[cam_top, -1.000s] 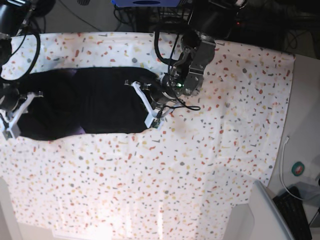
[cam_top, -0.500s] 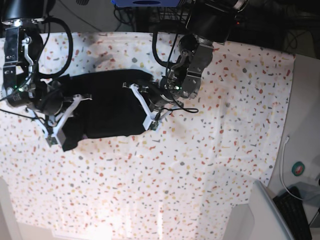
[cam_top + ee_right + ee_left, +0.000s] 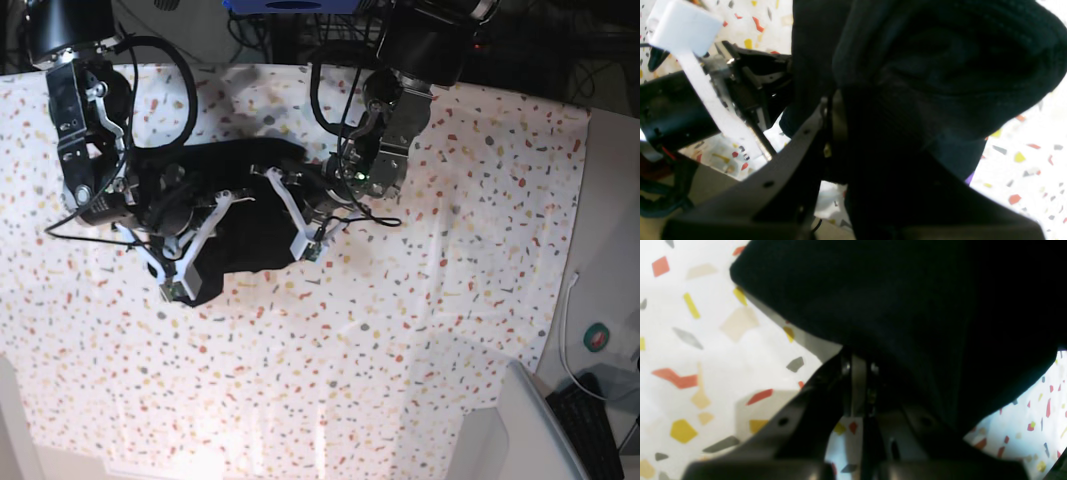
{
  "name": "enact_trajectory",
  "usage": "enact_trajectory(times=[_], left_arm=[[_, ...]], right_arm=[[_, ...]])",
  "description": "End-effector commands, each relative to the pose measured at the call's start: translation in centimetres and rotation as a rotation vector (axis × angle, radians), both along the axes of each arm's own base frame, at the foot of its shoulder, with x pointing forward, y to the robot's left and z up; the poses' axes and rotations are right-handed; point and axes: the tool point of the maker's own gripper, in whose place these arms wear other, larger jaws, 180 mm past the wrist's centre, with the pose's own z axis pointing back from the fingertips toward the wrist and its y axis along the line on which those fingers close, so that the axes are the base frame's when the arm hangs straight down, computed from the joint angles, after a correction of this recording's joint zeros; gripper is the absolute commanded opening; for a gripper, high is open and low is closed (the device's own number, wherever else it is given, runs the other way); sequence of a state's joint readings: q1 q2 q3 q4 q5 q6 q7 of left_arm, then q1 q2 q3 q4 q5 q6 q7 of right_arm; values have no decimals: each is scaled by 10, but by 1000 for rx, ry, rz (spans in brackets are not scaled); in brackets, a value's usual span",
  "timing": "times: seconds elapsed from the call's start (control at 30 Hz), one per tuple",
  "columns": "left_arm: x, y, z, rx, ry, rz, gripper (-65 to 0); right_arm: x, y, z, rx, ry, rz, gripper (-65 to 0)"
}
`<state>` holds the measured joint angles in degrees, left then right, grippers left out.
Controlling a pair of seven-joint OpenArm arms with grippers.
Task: Layout the t-shirt on the table in an organized manner, then fold the t-shirt properly
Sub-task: 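Grasp the strip with both grippers and fold it over toward the middle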
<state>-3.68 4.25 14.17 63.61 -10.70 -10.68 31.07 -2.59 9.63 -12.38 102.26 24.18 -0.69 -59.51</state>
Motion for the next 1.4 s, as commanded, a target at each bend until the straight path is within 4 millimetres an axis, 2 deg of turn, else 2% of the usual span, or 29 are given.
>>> enact_trajectory(times=[0.0,0.07,0.23,0.33,0.4,0.5,0.6,0.7,0.77,0.83,0.9,0.97,1.07,1.27,1.37], left_arm=[[10,-2,9,-4,-32,2,-650],[11,-2,10,-4,-35,2,-650],[16,6,14,7,-55,3,-650],[23,11,30,6,-107,8,-650],[33,31,40,39,-146,48,-650],[27,52,41,78,-162,64,-650],[12,69,40,106,-165,61,-650],[-1,94,31,126,-135,118,-650],[-3,100,29,129,-126,138,-650],[-3,99,26,127,-118,138,-650],[-5,99,22,128,-106,140,-650],[0,90,24,111,-110,143,-650],[0,79,16,96,-83,147,-650],[8,63,6,73,-44,150,-650],[17,61,10,70,-58,150,-650]], right_arm=[[9,5,10,17,-38,7,-650],[4,12,1,20,-7,20,-650],[2,28,-6,53,22,20,-650],[6,21,-11,14,21,7,-650],[11,16,-11,-27,-6,3,-650],[15,16,-10,-25,-27,-3,-650],[15,17,-10,-22,-27,-4,-650],[15,28,-8,2,-28,-5,-650],[15,26,-9,5,-14,-41,-650],[15,25,-8,13,-2,-91,-650],[12,33,-8,15,3,-73,-650],[8,40,-9,11,4,-44,-650],[4,44,-11,15,15,-38,-650],[2,42,-7,28,16,-95,-650],[1,44,-4,35,10,-95,-650]])
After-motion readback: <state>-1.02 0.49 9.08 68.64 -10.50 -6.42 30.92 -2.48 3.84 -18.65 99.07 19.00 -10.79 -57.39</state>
